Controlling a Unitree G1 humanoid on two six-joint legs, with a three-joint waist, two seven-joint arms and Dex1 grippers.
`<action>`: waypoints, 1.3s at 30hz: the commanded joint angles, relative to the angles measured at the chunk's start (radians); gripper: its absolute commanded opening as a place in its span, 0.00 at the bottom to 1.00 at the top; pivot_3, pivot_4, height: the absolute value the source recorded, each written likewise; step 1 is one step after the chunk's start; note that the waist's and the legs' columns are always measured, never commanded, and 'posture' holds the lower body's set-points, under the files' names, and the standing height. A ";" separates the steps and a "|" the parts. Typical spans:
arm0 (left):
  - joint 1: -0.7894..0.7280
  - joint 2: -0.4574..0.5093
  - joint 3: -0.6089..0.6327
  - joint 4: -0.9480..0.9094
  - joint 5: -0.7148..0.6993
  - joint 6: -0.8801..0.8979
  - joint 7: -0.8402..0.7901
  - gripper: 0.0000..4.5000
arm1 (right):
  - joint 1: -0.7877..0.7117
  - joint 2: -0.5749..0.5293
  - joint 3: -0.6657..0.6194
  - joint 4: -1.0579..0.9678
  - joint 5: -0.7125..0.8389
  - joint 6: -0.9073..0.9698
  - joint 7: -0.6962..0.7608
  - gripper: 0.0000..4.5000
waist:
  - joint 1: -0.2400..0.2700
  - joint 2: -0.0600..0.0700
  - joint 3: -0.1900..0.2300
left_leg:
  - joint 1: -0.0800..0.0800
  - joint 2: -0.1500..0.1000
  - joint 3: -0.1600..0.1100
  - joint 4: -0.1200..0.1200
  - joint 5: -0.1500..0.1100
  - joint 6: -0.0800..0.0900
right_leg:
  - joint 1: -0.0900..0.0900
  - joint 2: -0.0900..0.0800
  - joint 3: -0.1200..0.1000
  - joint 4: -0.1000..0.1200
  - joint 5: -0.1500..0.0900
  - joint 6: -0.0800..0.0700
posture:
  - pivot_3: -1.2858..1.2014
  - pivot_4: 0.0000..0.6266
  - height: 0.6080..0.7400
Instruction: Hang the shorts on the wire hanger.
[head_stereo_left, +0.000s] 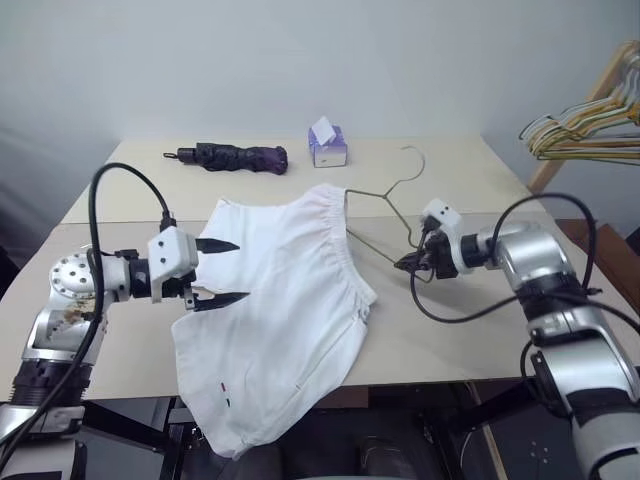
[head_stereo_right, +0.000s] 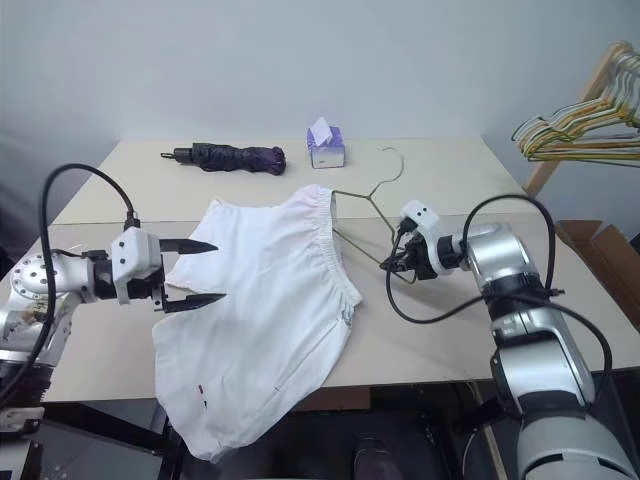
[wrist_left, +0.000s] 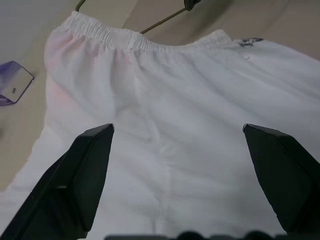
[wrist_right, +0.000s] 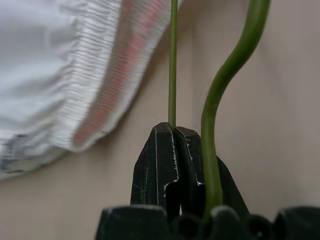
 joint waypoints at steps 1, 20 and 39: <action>-0.113 -0.001 0.007 0.098 0.039 -0.067 0.025 1.00 | 0.039 -0.039 -0.030 -0.279 -0.048 -0.115 -0.070 0.00 | -0.003 0.000 0.000 | 0.000 0.000 0.000 0.000 0.000 0.000 | 0.000 0.000 0.000 0.000 0.000 0.000 | 0.53 0.00 1.00; -0.636 -0.042 -0.272 0.653 0.166 -0.375 -0.372 1.00 | 0.067 -0.079 0.106 -0.702 -0.097 0.060 -0.045 0.00 | -0.051 -0.001 0.000 | 0.000 0.000 0.000 0.000 0.000 0.000 | 0.001 0.000 0.000 -0.001 0.000 0.000 | 0.50 0.00 1.00; -0.681 -0.169 -0.223 0.838 0.219 -0.473 -0.346 0.01 | 0.047 -0.098 0.070 -0.728 -0.017 0.151 -0.005 0.00 | -0.085 -0.001 0.000 | -0.001 0.000 -0.001 0.001 0.000 0.000 | 0.000 0.000 0.000 0.000 0.000 0.000 | 0.49 0.00 1.00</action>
